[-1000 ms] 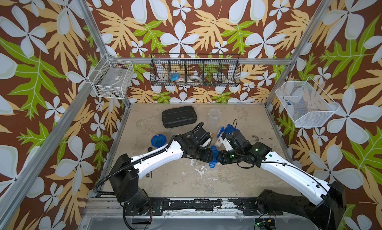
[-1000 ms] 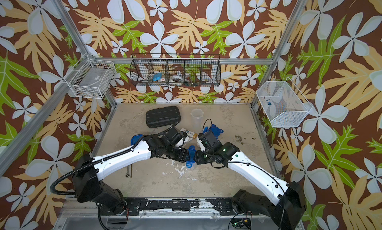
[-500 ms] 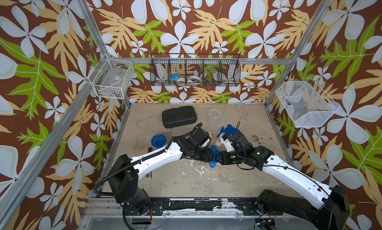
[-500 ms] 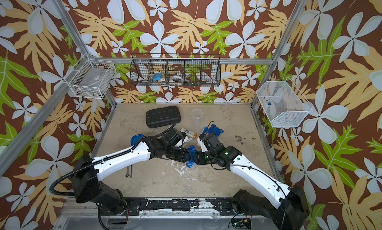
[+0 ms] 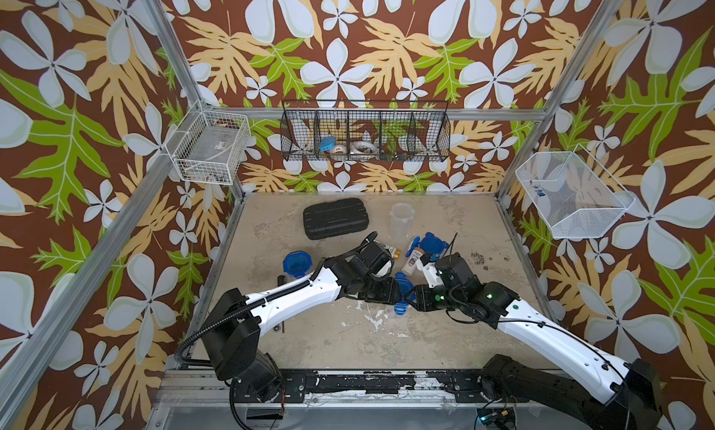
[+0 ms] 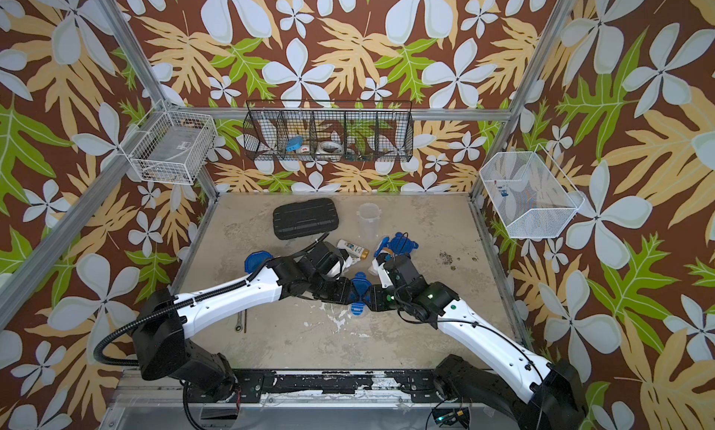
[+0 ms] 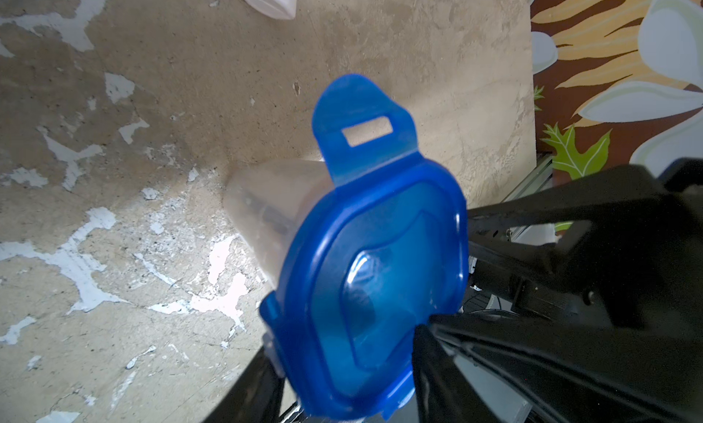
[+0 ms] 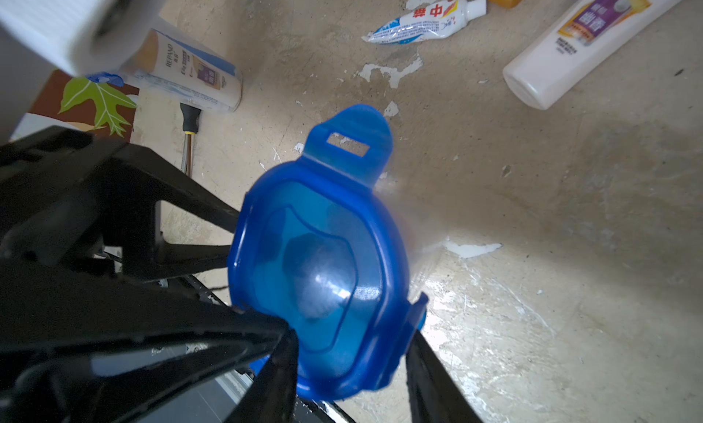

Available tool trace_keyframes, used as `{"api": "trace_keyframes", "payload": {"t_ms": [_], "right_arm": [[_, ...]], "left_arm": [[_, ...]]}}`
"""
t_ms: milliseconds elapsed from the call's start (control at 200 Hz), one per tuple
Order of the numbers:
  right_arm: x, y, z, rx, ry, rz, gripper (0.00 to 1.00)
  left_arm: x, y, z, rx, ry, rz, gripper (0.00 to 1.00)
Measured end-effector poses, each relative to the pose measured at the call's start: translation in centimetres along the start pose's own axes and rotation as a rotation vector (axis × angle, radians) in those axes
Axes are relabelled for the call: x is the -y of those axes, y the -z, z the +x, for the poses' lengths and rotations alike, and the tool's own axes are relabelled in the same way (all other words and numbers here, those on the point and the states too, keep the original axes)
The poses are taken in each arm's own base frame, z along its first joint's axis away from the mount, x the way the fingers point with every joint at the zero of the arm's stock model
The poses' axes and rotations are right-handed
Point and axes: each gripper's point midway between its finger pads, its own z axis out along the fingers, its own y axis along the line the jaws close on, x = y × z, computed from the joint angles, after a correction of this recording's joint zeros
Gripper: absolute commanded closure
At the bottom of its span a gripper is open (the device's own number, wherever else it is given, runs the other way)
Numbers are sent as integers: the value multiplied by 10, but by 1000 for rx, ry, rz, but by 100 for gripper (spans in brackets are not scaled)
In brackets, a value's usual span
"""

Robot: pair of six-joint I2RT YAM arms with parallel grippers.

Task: Pack away toiletry kits
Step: Close the fastener on the container.

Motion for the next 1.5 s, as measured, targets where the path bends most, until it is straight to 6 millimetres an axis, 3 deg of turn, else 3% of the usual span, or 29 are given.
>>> {"api": "trace_keyframes", "payload": {"t_ms": [1246, 1501], "right_arm": [[4, -8, -10, -52, -16, -55, 50], [4, -1, -24, -26, 33, -19, 46]], "left_arm": [[-4, -1, -4, 5, 50, -28, 48], [1, 3, -5, 1, 6, -16, 38]]}}
